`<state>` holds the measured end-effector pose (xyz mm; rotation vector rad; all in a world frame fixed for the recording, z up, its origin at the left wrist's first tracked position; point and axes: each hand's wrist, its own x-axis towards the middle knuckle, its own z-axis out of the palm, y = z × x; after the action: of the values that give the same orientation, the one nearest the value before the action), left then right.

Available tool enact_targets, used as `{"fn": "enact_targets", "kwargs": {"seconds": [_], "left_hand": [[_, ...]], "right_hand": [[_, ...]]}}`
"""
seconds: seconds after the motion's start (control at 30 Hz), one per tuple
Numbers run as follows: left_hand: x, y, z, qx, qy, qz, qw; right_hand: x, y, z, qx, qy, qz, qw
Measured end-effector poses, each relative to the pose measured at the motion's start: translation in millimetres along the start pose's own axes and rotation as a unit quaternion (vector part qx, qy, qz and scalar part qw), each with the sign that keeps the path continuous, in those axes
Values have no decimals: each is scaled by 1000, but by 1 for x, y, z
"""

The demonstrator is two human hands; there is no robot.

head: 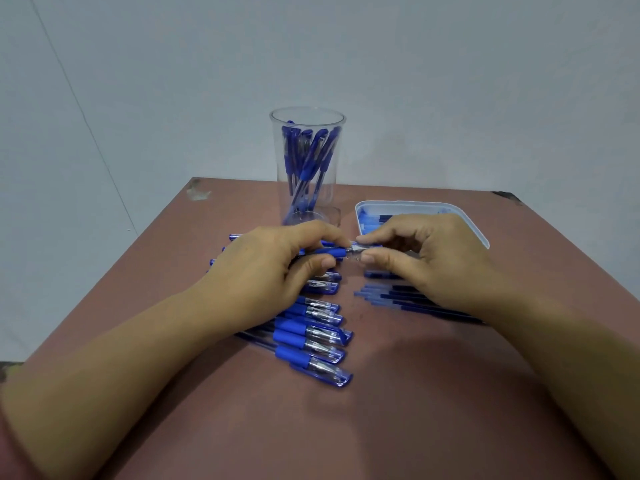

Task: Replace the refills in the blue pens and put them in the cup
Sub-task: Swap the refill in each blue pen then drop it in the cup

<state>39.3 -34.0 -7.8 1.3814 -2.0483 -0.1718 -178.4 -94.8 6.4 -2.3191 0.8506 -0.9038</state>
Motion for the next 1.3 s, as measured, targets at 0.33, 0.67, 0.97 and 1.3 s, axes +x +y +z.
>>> {"fn": "enact_targets", "kwargs": {"seconds": [0.33, 0.67, 0.97, 1.3], "left_hand": [[0, 4, -6, -62, -40, -27, 997], [2, 5, -3, -137, -64, -47, 987], [0, -8, -8, -136, -75, -65, 986], [0, -9, -8, -69, -32, -32, 997]], "right_hand": [[0, -2, -2, -78, 6, -37, 996], [-1, -2, -6, -103, 9, -67, 992], [-2, -4, -27, -149, 22, -25, 988], [-10, -14, -28, -99, -157, 59, 981]]}}
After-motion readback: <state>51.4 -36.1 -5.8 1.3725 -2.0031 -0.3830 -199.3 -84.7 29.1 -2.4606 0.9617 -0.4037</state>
